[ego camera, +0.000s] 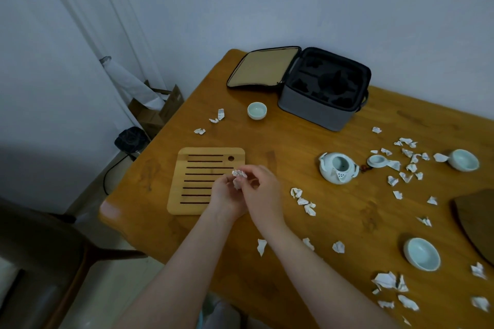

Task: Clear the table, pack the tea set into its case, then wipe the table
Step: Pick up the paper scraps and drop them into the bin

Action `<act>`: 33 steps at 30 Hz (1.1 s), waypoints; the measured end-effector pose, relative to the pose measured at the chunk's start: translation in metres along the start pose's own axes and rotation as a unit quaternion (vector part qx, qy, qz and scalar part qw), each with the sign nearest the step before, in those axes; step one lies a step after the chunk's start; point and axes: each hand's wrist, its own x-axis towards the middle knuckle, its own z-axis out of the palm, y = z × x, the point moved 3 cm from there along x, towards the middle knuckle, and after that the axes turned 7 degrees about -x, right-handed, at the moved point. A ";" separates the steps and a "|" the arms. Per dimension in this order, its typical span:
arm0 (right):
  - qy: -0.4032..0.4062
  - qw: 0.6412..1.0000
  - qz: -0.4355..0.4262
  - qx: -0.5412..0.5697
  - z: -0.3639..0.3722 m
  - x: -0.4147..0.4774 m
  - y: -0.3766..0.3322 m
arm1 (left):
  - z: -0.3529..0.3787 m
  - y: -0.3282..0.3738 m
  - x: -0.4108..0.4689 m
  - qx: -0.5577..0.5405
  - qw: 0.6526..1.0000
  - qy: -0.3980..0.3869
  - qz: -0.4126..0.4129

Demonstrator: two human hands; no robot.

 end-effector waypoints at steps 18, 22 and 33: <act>0.004 0.995 -0.078 -0.067 0.043 0.018 -0.030 | 0.005 0.066 0.024 0.063 0.998 0.012 0.005; -0.004 0.996 -0.065 -0.061 0.058 0.046 -0.027 | 0.009 0.101 0.059 0.123 0.989 0.080 0.027; -0.042 0.984 0.019 -0.173 0.107 0.155 0.008 | 0.045 0.219 0.121 0.738 0.516 0.094 0.424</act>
